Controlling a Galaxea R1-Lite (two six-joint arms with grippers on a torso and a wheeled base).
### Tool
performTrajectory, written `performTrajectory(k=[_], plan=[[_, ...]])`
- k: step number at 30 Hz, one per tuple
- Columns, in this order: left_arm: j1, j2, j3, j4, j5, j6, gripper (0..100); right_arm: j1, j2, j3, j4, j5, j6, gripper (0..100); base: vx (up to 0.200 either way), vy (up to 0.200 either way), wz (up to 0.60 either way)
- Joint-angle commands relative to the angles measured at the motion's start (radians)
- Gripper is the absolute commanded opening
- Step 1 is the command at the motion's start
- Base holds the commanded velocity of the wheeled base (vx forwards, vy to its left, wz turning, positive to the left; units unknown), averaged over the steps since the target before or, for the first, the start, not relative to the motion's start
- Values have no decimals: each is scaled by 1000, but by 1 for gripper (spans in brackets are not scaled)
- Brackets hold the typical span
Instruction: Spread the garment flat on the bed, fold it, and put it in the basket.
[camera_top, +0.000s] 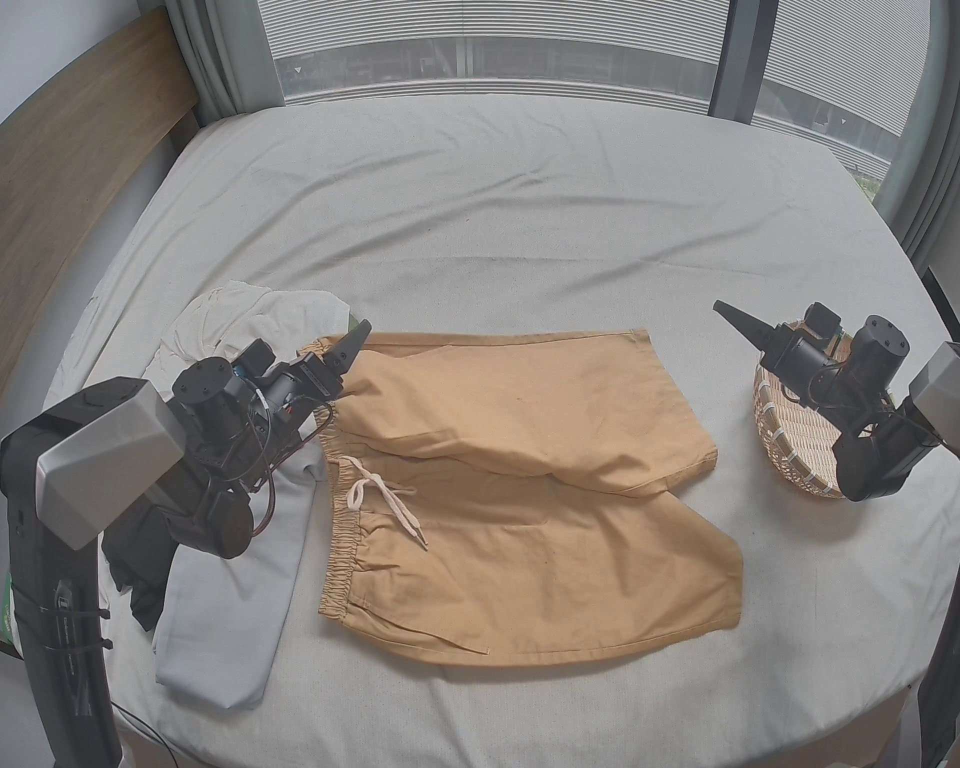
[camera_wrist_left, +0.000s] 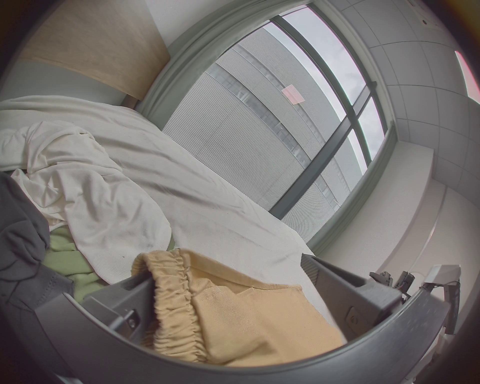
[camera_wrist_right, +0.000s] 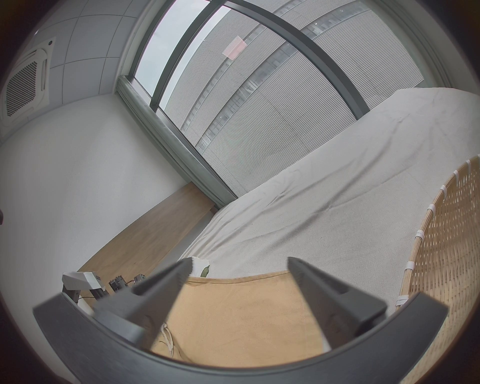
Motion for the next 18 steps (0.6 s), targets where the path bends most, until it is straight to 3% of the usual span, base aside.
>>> performTrajectory(k=[1,17,18], plan=[[0,2,0,12,16,-3,100,3,-5,14,-2,1,-1,100,0,0,0],[3,-95,206,95,16,-1,100,11,-139,323,-65,1,-17,100,0,0,0],[2,-146,272,89,12,0,100,11,-139,323,-65,1,-17,100,0,0,0]])
